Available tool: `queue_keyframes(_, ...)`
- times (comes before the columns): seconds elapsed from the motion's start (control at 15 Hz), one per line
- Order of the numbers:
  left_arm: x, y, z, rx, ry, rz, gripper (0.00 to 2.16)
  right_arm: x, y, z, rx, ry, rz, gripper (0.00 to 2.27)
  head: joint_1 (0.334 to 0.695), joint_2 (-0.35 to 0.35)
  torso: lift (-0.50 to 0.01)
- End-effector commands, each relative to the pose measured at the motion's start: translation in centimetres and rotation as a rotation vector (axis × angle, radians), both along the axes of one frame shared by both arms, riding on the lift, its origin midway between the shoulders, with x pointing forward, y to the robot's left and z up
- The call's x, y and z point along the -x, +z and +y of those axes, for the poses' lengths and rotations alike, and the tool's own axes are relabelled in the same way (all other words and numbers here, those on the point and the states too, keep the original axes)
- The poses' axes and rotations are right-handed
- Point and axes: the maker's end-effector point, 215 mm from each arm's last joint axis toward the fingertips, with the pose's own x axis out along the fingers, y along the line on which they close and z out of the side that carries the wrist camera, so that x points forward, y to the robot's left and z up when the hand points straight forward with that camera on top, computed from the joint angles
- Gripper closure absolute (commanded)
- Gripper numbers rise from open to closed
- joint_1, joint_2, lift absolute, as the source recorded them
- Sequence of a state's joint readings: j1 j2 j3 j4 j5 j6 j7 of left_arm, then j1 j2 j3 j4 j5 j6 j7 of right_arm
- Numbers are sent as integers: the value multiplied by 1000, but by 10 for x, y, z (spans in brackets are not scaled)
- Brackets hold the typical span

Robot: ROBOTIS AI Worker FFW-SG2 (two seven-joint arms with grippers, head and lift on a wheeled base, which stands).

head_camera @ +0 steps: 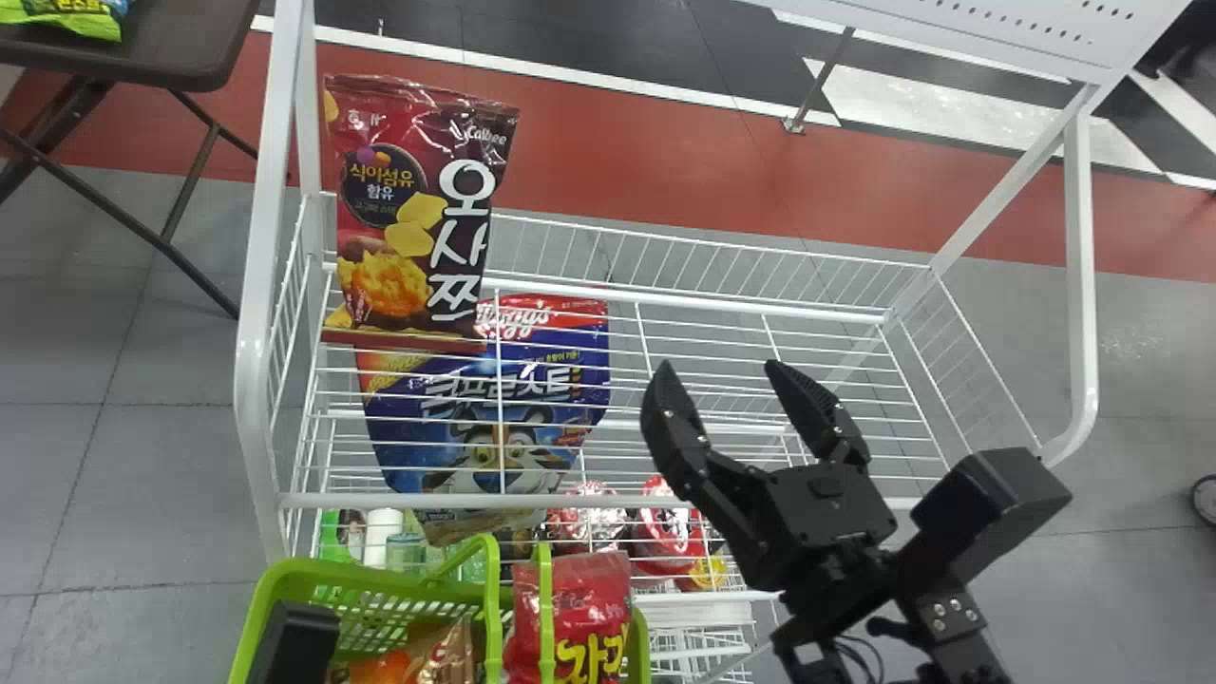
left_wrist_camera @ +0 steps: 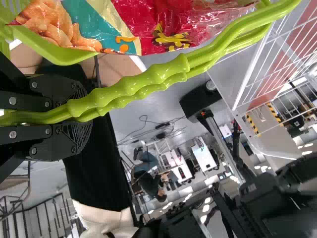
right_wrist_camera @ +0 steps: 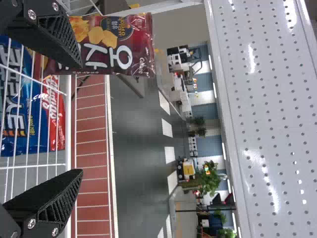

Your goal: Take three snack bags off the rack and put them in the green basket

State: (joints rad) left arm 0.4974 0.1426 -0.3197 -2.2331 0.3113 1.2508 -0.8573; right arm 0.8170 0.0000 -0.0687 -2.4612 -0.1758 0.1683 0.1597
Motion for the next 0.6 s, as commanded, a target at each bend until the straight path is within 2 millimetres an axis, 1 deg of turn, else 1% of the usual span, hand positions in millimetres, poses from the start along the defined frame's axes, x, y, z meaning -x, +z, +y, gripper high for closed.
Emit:
queue_keyframes(0.0, 0, 0, 0, 1, 3, -6, 1244, 2, -4, 11, -14, 10, 21, 56, 695, -350, -26)
queue_keyframes(0.33, -2, 1, -1, 6, 8, -12, 1244, 3, -14, 12, -16, 9, 59, 70, 695, -350, -26)
queue_keyframes(0.53, -2, 1, 0, 9, 9, -13, 1244, 3, -13, 14, -18, 16, 56, 73, 695, -350, -26)
